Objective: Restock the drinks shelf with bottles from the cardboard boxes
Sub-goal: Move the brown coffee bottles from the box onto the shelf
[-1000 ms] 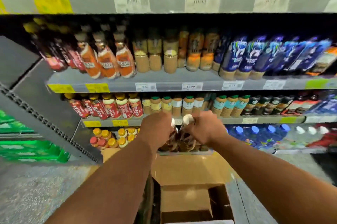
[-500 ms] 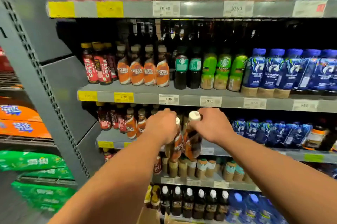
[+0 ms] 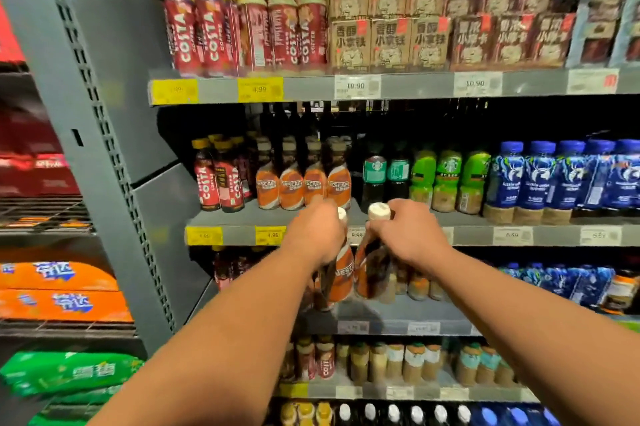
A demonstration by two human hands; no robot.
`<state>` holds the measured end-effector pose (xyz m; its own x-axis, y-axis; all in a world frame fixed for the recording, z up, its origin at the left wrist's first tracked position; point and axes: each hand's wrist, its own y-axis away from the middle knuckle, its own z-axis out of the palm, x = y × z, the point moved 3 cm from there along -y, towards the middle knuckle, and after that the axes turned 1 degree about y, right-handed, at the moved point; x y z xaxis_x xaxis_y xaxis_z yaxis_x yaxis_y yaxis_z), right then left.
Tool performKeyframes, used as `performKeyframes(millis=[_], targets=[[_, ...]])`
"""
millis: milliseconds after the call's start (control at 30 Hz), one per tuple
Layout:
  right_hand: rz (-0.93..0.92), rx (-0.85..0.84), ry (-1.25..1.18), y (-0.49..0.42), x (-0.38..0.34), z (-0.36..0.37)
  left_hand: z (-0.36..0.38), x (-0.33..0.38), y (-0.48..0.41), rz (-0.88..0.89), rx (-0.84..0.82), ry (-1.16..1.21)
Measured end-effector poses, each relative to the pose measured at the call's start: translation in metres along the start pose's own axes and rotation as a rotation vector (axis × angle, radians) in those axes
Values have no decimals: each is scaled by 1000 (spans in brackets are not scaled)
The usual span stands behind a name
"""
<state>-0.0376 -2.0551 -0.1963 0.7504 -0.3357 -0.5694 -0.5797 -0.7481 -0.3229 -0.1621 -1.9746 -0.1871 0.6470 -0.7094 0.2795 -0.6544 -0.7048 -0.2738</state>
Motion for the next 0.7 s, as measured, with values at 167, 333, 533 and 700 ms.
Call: performKeyframes(millis=[167, 333, 533, 700], targets=[[48, 121, -60, -26, -25, -4, -23, -12, -25, -13, 79, 124], [26, 167, -54, -60, -41, -8, -39, -23, -57, -43, 151, 183], [-12, 193, -165, -96, -52, -2, -47, -34, -86, -102, 241, 199], [-28, 175, -183, -116, -61, 15, -46, -51, -106, -97, 229, 169]])
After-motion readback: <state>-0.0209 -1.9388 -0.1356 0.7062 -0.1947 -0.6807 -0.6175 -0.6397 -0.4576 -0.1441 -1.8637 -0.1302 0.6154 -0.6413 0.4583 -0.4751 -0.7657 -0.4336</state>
